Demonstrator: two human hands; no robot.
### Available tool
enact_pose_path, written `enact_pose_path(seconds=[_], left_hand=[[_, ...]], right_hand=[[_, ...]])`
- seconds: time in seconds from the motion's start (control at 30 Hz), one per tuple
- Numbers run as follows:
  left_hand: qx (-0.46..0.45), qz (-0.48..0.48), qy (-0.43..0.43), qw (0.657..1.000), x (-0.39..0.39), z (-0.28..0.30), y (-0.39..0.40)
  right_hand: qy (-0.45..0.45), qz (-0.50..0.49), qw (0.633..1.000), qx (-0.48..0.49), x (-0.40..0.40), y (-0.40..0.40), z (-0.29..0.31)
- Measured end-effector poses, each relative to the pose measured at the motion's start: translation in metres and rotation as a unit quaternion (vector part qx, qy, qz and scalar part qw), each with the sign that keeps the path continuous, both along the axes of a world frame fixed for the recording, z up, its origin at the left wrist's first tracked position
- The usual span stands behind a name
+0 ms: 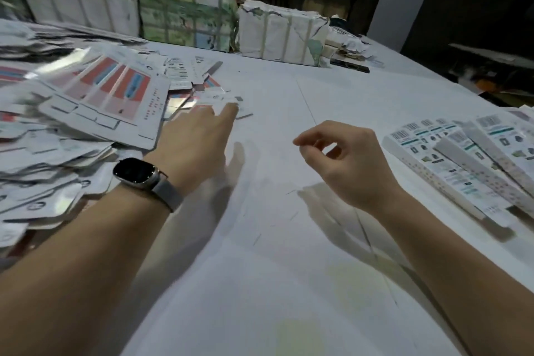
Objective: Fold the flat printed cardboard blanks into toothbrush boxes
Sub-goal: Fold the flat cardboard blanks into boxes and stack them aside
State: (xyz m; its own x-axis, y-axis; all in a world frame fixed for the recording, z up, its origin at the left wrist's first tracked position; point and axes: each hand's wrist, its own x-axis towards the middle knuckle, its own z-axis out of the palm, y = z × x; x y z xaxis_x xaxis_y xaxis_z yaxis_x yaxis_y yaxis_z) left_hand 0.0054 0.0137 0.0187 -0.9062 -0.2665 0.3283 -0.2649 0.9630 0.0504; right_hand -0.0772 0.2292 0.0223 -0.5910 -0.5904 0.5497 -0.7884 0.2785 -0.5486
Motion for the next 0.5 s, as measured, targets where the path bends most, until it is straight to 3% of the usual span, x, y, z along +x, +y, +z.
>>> enact_pose_path(seconds=[0.17,0.27,0.37,0.43,0.5], left_hand=[[0.028,-0.034,0.105,0.993,0.002,0.009,0.014],[0.073,-0.081,0.208,0.972,0.004,0.013,0.026],[0.282,-0.128,0.228,0.923,0.005,0.017,0.040],[0.471,-0.135,0.159,0.857,0.009,0.020,0.047],[0.573,-0.152,0.080,0.801,0.014,0.019,0.054]], right_hand=[[-0.031,0.004,0.999,-0.030,0.001,-0.003,-0.003],[-0.056,0.006,0.995,-0.081,0.002,-0.006,-0.001],[-0.059,-0.018,0.987,-0.150,-0.001,-0.005,0.005],[-0.069,-0.038,0.980,-0.182,-0.006,-0.002,0.009],[-0.103,-0.038,0.973,-0.202,-0.011,0.002,0.011]])
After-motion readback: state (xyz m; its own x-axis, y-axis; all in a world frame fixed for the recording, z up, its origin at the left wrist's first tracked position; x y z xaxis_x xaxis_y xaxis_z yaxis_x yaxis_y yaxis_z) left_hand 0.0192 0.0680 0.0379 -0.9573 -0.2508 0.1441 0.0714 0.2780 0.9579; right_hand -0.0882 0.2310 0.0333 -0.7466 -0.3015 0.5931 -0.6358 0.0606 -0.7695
